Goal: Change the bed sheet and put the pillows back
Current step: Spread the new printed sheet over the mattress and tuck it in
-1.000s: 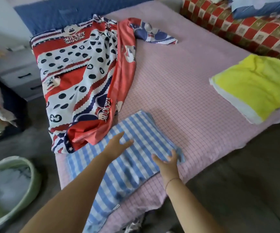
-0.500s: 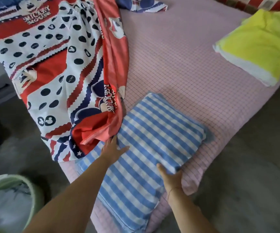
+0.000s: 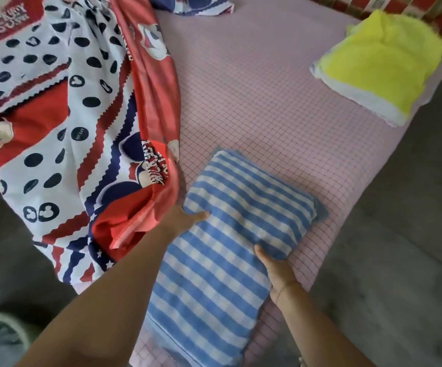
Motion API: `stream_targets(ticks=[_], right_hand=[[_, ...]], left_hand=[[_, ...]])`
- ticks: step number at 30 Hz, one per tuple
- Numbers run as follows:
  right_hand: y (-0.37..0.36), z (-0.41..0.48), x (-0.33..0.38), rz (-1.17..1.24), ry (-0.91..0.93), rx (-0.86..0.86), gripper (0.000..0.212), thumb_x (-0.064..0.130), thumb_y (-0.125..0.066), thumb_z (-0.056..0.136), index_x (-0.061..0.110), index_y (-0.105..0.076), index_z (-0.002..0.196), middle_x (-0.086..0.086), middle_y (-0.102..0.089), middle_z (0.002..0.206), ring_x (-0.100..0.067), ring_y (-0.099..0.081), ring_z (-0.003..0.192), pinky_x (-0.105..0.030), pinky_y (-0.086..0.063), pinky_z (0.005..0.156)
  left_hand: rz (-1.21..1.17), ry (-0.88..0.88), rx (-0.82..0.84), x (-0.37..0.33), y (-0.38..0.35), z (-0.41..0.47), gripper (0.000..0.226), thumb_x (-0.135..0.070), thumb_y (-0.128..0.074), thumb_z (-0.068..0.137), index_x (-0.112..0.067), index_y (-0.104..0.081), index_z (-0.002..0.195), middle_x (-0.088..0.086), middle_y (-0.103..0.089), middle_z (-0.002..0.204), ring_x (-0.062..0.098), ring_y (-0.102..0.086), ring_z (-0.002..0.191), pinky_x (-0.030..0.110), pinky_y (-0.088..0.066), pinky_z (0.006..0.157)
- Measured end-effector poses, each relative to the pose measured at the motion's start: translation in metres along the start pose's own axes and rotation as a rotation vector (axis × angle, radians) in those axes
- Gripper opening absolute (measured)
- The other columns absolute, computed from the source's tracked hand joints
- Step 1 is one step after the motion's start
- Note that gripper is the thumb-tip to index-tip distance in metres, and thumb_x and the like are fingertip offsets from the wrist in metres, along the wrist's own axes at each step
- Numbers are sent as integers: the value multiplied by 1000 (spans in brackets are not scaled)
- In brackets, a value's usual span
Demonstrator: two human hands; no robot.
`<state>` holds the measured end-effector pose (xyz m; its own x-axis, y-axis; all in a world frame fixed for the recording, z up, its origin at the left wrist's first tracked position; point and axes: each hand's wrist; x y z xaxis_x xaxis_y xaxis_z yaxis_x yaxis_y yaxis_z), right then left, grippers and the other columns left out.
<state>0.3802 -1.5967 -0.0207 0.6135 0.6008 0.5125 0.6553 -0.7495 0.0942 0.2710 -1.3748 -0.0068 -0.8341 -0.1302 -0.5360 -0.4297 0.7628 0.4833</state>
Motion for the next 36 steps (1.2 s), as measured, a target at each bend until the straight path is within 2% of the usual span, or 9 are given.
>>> stream_targets(ticks=[2,5,10,13,17,24,28,30,36], right_hand=[[9,-8,7,13,16,29,97,71,-72,48,27,-41,129,-3,-59,122,-26,-61,106,-49,-54,91],[29,-19,15,59,60,59,100,74,-77,49,31,-38,130,-1,-60,120,-25,-62,106,-51,-54,90],[83,-35,46,115,145,0,106,74,-80,41,29,-38,126,-3,-59,120,-28,-60,108,-54,-50,94],[127,-39,81,162,216,-29,94,66,-76,50,27,-38,127,-5,-58,123,-29,-57,110,-54,-46,98],[197,-38,135,187,260,-28,87,61,-70,55,22,-40,127,-2,-57,122,-27,-56,111,-52,-45,100],[322,-12,240,162,331,-26,115,77,-76,34,25,-39,129,-3,-57,125,-27,-58,111,-53,-49,97],[372,12,304,196,387,-34,111,68,-83,37,19,-42,128,-5,-60,119,-28,-60,107,-53,-49,95],[388,28,334,224,390,-27,105,63,-82,43,16,-43,129,-7,-61,117,-29,-62,104,-53,-51,93],[418,91,436,282,434,-17,126,72,-84,23,21,-44,131,-7,-63,118,-29,-63,104,-52,-52,91]], left_hand=[[-87,20,60,-16,2,-10,55,-49,-75,78,-13,-55,115,1,-65,111,18,-62,88,35,-50,88],[-153,-26,96,-38,2,-23,45,-46,-80,73,-17,-59,100,-1,-69,94,17,-66,82,36,-55,83],[-169,-111,82,-103,-17,-46,43,-48,-82,69,-23,-63,99,-3,-72,95,17,-69,85,37,-56,83],[-136,-162,82,-160,-37,-53,46,-54,-80,69,-25,-63,100,-5,-71,97,16,-68,87,36,-56,85],[-175,-212,94,-248,-70,-61,42,-52,-77,74,-26,-60,101,-7,-68,96,12,-66,82,28,-52,71],[-212,-304,49,-401,-135,-58,36,-45,-74,80,-26,-50,100,-11,-56,90,11,-53,80,32,-44,86],[-230,-329,40,-471,-155,-40,34,-47,-78,74,-25,-59,90,-6,-65,89,11,-62,76,27,-51,71],[-232,-325,29,-504,-159,-24,40,-49,-80,72,-22,-62,96,-4,-67,91,15,-65,80,30,-53,73],[-212,-368,17,-612,-159,43,51,-51,-80,71,-21,-60,106,-7,-65,90,11,-62,77,29,-51,71]])
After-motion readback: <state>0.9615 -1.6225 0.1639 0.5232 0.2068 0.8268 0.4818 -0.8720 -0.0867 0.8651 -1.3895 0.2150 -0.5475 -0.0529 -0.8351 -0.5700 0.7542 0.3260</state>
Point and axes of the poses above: each hand's wrist, its own z-axis towards the middle knuckle, its own y-axis out of the back of the hand, x = y × z
